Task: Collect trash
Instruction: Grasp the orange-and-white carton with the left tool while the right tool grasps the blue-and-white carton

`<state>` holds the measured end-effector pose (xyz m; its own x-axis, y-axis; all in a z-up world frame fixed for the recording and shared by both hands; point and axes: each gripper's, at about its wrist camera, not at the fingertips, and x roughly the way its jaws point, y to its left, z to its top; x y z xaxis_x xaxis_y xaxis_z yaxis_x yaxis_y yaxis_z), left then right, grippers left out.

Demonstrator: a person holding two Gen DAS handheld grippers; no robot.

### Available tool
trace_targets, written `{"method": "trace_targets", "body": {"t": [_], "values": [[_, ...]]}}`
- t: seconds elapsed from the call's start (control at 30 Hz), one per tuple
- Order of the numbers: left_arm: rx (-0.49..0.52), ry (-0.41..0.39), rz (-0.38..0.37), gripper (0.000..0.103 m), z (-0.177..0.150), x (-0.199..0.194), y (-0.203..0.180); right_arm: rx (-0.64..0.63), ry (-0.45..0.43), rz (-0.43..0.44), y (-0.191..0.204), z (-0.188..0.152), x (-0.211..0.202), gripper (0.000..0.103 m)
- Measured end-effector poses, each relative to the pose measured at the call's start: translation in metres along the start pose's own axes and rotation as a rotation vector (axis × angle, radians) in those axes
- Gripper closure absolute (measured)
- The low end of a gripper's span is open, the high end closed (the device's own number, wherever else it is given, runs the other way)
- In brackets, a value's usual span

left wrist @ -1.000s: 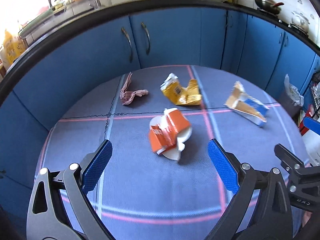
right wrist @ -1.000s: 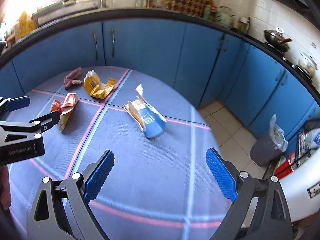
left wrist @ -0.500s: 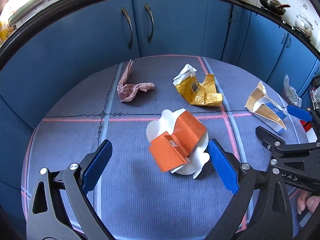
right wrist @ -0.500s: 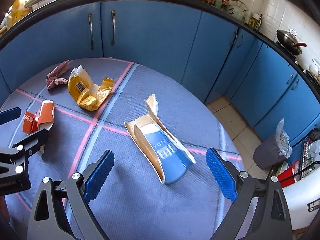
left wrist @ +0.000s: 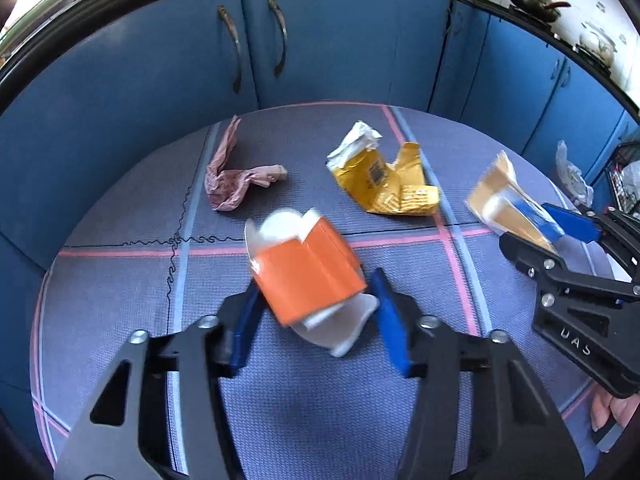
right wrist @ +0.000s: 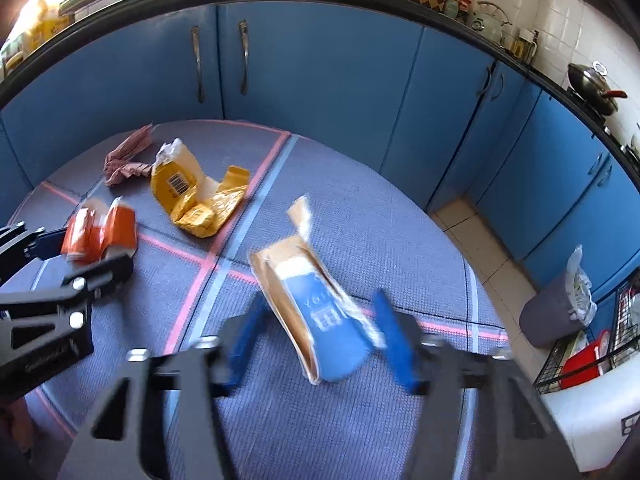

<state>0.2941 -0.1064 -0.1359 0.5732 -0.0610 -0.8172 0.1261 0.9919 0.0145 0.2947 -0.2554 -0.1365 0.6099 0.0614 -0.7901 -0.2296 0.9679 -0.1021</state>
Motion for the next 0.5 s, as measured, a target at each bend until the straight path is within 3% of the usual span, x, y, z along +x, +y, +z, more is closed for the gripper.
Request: {"method": "trace_targets", "body": {"t": [0.03, 0.17, 0.5], "values": [[0.000, 0.003, -0.003, 0.057, 0.000, -0.001, -0.001, 0.002, 0.005, 0.011, 0.000, -0.001, -0.002, 0.072], [0.005, -0.008, 0.001, 0.066, 0.000, -0.006, -0.002, 0.021, -0.007, 0.036, -0.003, -0.005, -0.012, 0.073], [0.018, -0.049, 0.000, 0.067, -0.009, -0.043, -0.010, 0.033, -0.059, 0.051, -0.003, -0.025, -0.067, 0.073]]}}
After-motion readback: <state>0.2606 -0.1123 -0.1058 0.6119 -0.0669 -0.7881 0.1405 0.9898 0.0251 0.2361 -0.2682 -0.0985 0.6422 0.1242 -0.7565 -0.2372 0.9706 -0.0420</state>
